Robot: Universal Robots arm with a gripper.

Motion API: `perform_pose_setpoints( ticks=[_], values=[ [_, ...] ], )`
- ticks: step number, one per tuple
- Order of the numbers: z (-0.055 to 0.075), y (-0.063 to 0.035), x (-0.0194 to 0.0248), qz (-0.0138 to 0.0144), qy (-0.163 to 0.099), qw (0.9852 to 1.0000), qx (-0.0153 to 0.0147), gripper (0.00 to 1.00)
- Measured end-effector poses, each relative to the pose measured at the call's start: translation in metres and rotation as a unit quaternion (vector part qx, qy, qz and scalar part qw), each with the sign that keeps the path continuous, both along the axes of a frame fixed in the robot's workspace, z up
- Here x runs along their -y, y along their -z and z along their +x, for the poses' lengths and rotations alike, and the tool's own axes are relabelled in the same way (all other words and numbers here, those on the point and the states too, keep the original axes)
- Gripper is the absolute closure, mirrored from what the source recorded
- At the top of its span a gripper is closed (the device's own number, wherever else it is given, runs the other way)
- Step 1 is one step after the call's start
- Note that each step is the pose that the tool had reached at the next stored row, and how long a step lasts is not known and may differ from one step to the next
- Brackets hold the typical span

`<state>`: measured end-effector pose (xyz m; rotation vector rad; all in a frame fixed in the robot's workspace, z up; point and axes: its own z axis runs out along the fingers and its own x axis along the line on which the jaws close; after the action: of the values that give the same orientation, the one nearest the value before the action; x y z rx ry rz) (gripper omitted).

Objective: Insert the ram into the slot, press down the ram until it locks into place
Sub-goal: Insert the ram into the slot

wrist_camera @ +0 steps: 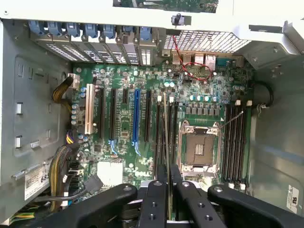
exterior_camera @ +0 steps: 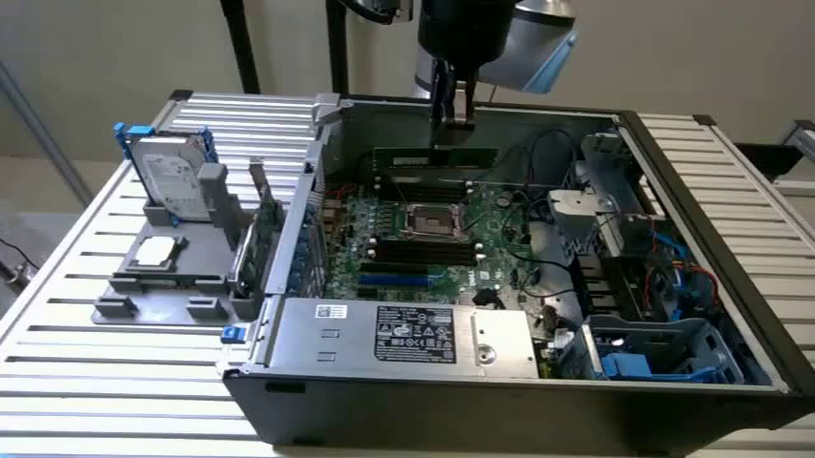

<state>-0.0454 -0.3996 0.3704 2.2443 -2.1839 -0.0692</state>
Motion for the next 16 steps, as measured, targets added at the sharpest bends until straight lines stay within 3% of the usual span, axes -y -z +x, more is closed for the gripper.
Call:
perform_pose_setpoints(
  ticks=[11, 16],
  values=[
    [0.0000, 0.0005, 0.0000, 0.0003, 0.000, 1.0000, 0.0000, 0.86],
    [0.0000, 0.0076, -0.0001, -0.0001, 0.031, 0.9995, 0.0000, 0.86]
  ],
)
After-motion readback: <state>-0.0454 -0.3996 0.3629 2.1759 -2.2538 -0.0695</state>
